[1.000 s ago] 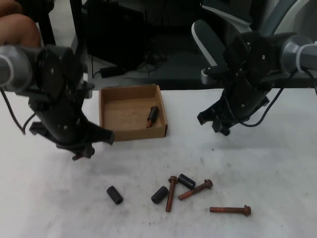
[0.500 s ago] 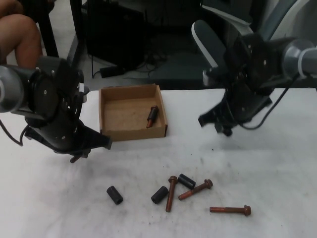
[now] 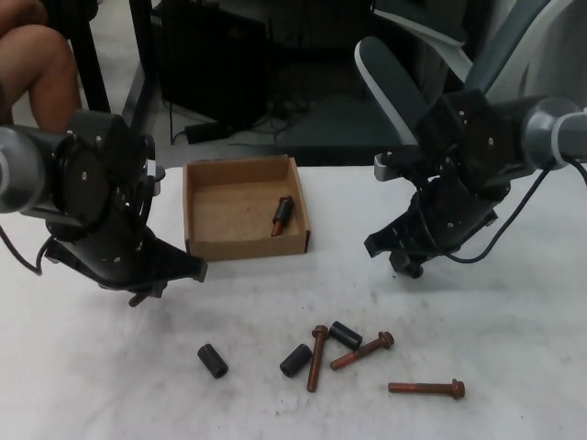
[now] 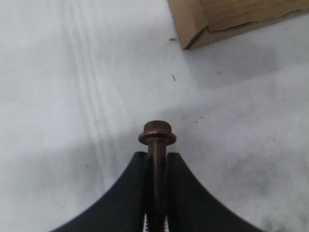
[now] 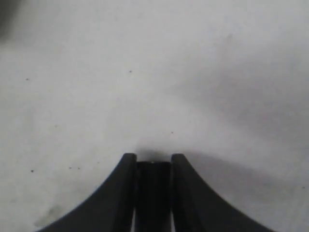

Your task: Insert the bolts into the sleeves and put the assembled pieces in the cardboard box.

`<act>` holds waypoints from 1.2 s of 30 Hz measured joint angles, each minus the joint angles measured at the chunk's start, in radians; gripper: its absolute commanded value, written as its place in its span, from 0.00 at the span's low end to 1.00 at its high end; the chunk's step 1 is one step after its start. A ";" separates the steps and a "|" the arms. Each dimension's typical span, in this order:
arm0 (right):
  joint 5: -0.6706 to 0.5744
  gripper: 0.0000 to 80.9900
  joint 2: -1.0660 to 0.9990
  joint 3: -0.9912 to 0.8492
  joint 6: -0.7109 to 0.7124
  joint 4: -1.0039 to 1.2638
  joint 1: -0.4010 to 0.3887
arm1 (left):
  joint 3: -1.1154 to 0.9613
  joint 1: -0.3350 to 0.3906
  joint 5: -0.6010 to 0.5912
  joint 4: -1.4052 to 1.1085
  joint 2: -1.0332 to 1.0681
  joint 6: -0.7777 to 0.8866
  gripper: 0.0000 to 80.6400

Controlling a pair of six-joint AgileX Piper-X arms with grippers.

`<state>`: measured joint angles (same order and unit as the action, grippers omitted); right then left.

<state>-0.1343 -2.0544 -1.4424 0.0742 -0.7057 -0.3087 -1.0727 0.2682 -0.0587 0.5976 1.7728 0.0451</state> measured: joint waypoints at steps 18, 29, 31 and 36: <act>0.099 0.59 0.000 0.004 -0.001 -0.006 0.000 | 0.000 0.000 0.000 0.044 0.000 0.000 0.54; 0.112 0.38 0.000 0.004 0.006 -0.035 0.000 | 0.000 0.000 0.000 0.128 0.000 -0.029 0.54; 0.113 0.32 0.000 0.004 0.007 -0.037 0.000 | 0.000 0.000 0.000 0.129 0.000 -0.034 0.54; 0.113 0.11 0.000 0.004 0.020 -0.039 0.000 | 0.000 0.000 0.000 0.140 0.000 -0.045 0.54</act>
<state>-0.0215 -2.0544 -1.4380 0.0944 -0.7450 -0.3087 -1.0727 0.2682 -0.0587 0.7372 1.7728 0.0000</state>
